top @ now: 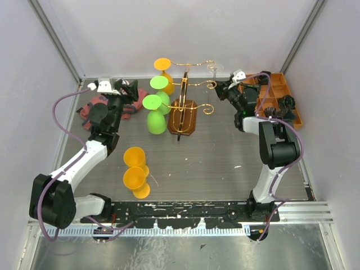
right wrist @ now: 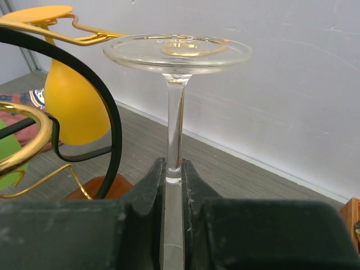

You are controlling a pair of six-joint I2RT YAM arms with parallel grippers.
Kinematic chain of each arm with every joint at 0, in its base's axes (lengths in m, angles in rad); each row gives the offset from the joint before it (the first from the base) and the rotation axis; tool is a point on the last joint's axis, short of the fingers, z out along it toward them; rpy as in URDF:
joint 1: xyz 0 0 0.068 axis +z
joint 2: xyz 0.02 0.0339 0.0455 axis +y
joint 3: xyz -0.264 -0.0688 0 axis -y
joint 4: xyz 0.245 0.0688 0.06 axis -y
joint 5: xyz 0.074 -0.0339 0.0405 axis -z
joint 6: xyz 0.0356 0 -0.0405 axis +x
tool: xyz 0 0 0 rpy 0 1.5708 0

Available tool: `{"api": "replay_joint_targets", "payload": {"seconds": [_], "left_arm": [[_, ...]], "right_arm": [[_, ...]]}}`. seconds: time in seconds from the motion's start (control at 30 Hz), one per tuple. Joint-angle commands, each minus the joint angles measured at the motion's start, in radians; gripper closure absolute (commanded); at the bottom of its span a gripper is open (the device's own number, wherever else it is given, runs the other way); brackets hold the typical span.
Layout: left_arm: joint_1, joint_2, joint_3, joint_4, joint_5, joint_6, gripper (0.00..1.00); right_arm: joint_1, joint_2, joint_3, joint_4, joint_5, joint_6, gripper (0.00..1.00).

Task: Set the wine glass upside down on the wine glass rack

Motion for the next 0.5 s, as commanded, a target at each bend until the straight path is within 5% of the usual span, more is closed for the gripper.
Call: {"api": "replay_joint_targets", "payload": {"seconds": [0.0, 0.47], "left_arm": [[0.005, 0.015, -0.009, 0.059, -0.018, 0.019, 0.31], [0.004, 0.019, -0.012, 0.082, -0.014, 0.036, 0.31]], "right_arm": [[0.01, 0.003, 0.061, 0.162, 0.0, 0.015, 0.99], [0.056, 0.085, 0.13, 0.162, 0.025, -0.004, 0.99]]}}
